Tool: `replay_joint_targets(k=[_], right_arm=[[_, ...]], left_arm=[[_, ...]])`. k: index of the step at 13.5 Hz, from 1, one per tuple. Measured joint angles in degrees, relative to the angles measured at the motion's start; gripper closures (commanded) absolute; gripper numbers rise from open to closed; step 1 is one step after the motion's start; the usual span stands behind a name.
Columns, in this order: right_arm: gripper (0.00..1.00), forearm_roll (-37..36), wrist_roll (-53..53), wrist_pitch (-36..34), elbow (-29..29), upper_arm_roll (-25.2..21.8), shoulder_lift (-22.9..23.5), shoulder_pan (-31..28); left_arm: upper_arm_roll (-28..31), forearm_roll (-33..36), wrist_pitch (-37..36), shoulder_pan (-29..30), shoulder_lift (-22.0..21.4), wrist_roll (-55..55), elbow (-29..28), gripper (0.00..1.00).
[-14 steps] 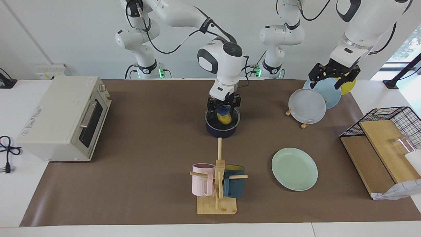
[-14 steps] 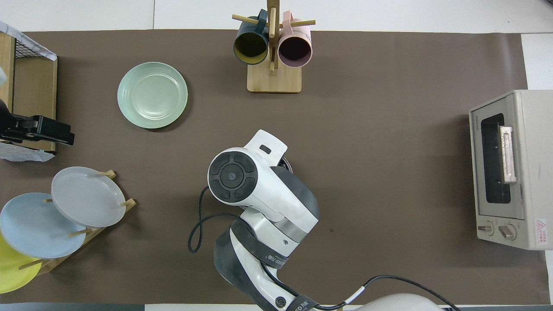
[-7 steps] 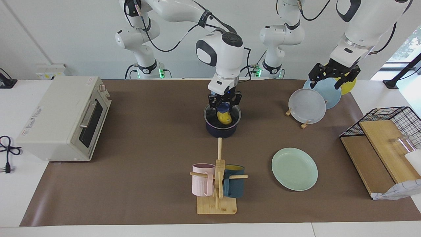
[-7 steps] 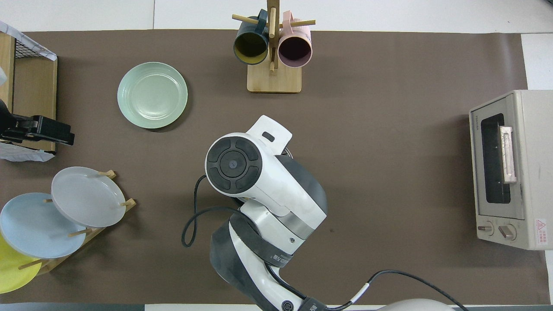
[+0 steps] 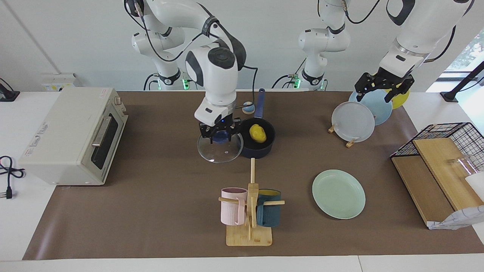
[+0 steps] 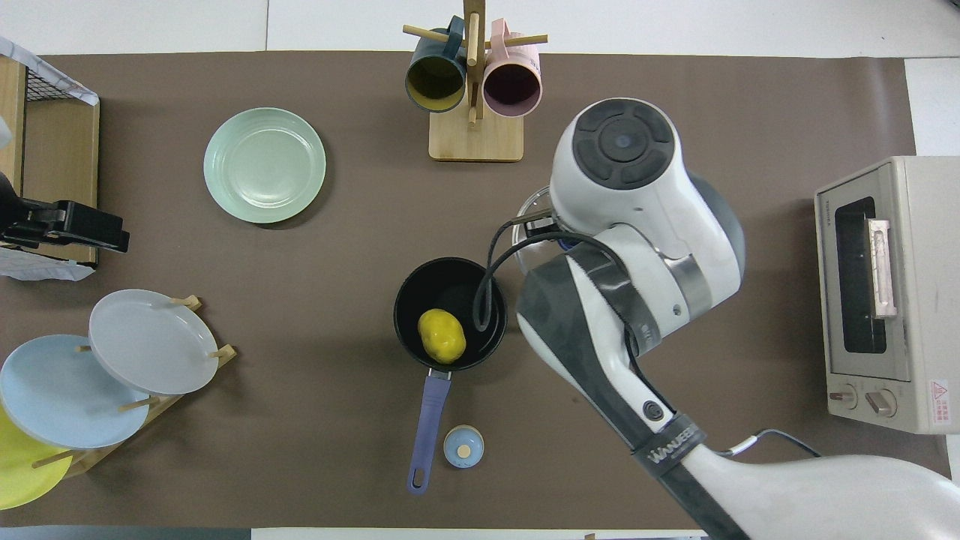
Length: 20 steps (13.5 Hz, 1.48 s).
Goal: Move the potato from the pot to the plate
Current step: 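Lift the glass lid off the saucepan with the right gripper toward the toaster, then lower the lid with the right gripper while the left gripper reaches the pot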
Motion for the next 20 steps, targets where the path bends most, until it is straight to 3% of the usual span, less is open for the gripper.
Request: replay_joint_targets(k=[5,9,12,15,18,20], right_arm=[[0.43,0.0,-14.4,2.2,-8.4,-0.1,-3.9,-11.1],[0.43,0.0,-25.2,16.6,-18.8,-0.2,-5.9,-19.1],[0.43,0.0,-28.0,25.0,-26.3,-0.2,-7.0,-21.4],[0.41,0.0,-28.1,26.0,-28.3,-0.1,-7.5,-22.3],[0.23,0.0,-28.1,27.8,-30.2,-0.2,-7.5,-23.0],[0.00,0.0,-28.1,28.1,-30.6,-0.1,-7.5,-23.1]], left_arm=[[0.0,0.0,0.0,0.0,0.0,0.0,0.0,0.00],[0.0,0.0,-0.4,-0.1,0.0,0.0,0.0,0.00],[-0.7,0.0,-1.0,-0.7,-0.1,0.0,-0.1,0.00],[-1.2,0.0,-1.3,-4.7,-1.7,-0.4,-3.5,0.00],[-1.7,0.0,1.6,-10.8,-4.9,-5.3,-10.2,0.00],[-1.9,-0.1,7.3,-15.8,-7.3,-11.1,-16.1,0.00]])
